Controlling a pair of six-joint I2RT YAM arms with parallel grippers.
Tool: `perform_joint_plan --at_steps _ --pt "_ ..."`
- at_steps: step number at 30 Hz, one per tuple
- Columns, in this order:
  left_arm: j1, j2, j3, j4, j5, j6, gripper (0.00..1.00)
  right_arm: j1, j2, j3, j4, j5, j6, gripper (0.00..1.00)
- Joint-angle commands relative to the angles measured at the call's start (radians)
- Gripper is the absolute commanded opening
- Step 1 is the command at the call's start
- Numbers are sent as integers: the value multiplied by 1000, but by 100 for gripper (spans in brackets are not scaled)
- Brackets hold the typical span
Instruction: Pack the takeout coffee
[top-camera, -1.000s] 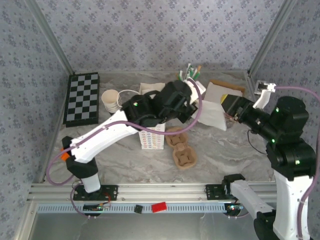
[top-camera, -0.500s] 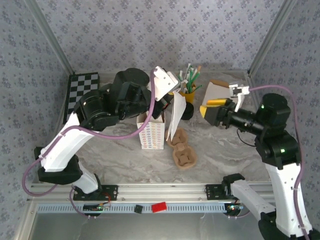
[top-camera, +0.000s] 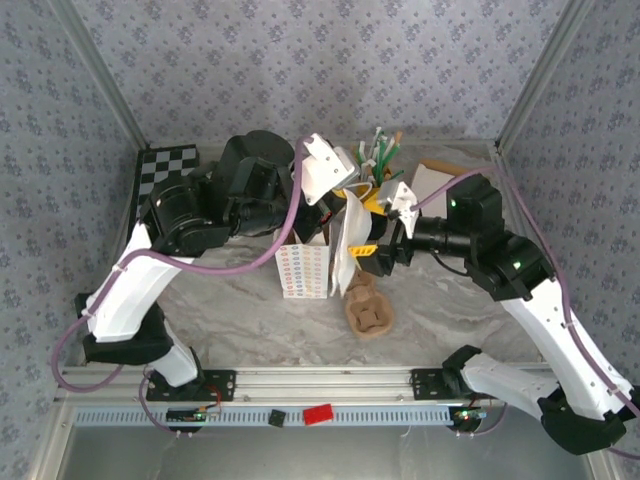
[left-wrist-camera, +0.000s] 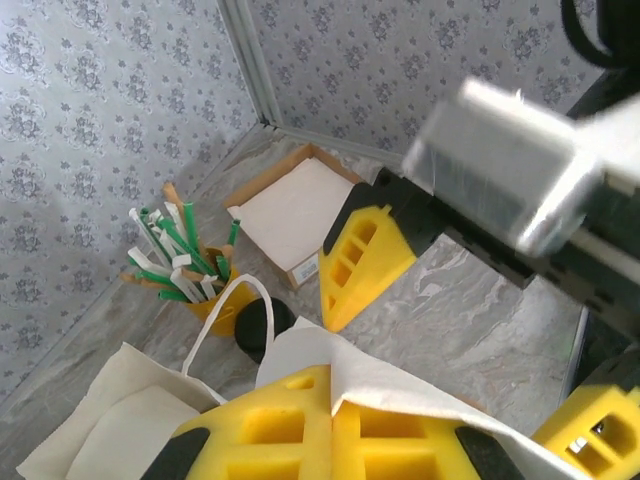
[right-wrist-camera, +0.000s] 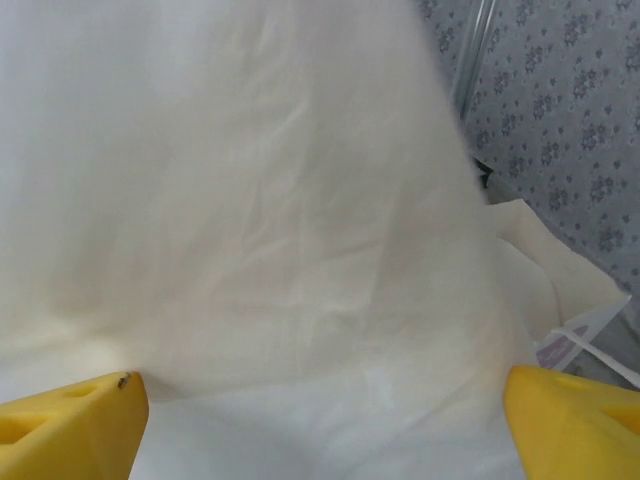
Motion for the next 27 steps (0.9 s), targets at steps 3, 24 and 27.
perform_joint_plan --at_steps 3,24,27 --pt "6 37 110 -114 11 -51 0 40 -31 -6 -22 124 -192 100" --pt "6 75 208 -349 -164 -226 0 94 71 68 61 -90 -152 100" --pt "6 58 176 -307 -125 -228 0 102 94 67 88 -48 -158 100"
